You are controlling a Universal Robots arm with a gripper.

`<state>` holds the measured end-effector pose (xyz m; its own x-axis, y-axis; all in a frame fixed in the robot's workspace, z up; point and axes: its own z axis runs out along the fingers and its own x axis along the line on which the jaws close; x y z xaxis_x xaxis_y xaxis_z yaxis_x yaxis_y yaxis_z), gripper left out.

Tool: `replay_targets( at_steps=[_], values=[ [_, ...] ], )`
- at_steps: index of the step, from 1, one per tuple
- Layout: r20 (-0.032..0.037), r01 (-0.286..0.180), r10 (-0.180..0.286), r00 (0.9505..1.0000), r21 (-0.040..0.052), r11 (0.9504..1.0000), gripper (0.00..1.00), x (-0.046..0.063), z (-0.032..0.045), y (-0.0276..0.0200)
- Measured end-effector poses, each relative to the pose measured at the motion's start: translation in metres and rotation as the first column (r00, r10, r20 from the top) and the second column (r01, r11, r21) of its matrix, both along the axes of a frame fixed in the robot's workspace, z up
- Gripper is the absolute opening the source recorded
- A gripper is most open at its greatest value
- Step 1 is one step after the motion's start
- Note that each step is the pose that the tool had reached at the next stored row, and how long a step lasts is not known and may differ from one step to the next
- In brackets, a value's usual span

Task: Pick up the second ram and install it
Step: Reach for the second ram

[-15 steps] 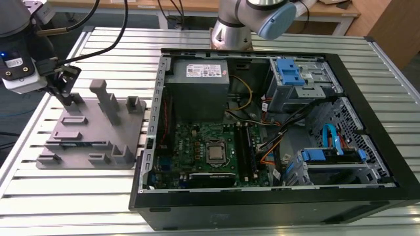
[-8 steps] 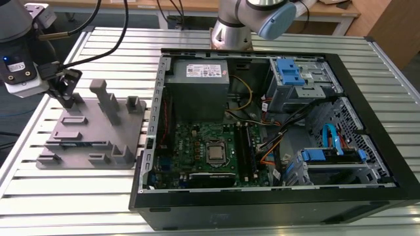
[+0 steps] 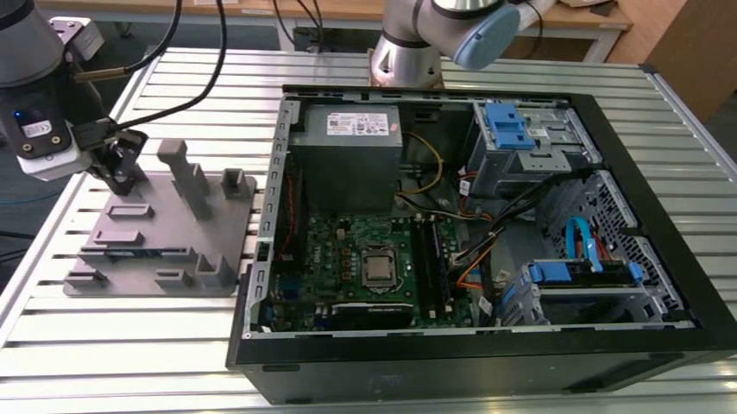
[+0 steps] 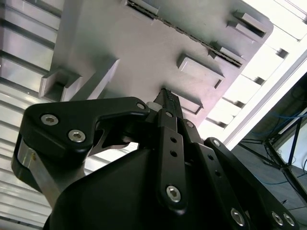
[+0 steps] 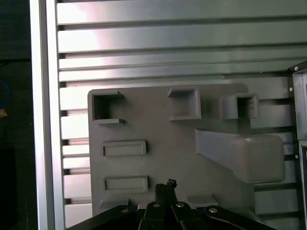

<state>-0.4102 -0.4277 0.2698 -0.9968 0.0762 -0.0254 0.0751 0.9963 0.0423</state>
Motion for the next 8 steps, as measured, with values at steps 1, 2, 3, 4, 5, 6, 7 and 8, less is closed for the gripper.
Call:
replay_targets(
  at_steps=[1,2,3,4,5,6,7,8],
  values=[
    [0.0001,0.000,0.000,1.0000,0.0000,1.0000,0.11,0.0000,-0.0015,-0.0001],
    [0.0001,0.000,0.000,1.0000,0.0000,1.0000,0.11,0.0000,-0.0030,-0.0002],
    [0.0001,0.000,0.000,1.0000,0.0000,1.0000,0.11,0.0000,-0.0042,-0.0003],
    [0.0002,0.000,0.000,1.0000,0.0001,1.0000,0.11,0.0000,-0.0054,-0.0004],
    [0.0001,0.000,0.000,1.0000,0.0000,1.0000,0.11,0.0000,-0.0064,-0.0004],
    [0.0001,0.000,0.000,1.0000,0.0001,1.0000,0.11,0.0000,-0.0073,-0.0005],
    [0.0000,0.000,0.000,1.0000,0.0000,1.0000,0.11,0.0000,-0.0081,-0.0005],
    [0.0001,0.000,0.000,1.0000,0.0000,1.0000,0.11,0.0000,-0.0087,-0.0005]
  ],
)
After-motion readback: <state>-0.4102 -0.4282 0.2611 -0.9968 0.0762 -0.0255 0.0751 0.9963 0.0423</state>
